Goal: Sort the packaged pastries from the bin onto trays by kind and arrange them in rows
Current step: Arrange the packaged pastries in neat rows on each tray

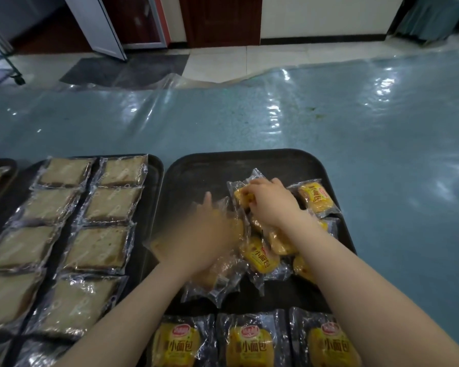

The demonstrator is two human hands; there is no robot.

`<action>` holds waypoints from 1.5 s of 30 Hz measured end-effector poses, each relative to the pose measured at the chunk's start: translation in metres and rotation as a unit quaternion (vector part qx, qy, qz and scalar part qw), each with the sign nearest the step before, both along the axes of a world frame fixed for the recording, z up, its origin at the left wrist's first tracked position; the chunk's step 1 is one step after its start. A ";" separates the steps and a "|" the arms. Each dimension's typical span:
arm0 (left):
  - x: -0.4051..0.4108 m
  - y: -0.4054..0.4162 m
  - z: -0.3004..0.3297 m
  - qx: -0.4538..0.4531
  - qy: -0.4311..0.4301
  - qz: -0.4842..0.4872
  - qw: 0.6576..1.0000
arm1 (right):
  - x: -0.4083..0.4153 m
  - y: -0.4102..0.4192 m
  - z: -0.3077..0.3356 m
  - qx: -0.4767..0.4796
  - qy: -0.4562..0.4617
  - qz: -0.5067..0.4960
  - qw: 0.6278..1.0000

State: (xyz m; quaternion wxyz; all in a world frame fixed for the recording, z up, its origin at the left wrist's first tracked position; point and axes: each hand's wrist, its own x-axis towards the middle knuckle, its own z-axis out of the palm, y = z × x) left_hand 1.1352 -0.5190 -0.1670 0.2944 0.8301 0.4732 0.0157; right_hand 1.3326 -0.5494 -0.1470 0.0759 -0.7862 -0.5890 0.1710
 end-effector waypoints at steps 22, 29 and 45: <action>0.055 0.136 -0.037 0.194 0.097 -0.016 0.976 | 0.001 0.080 -0.044 0.019 -0.094 0.020 0.995; 0.050 0.125 -0.037 0.226 0.101 -0.025 0.969 | 0.003 0.078 -0.034 -0.012 -0.059 0.037 0.997; 0.071 0.059 -0.014 0.127 0.087 -0.167 0.974 | 0.048 -0.057 -0.013 0.034 -0.144 -0.230 0.962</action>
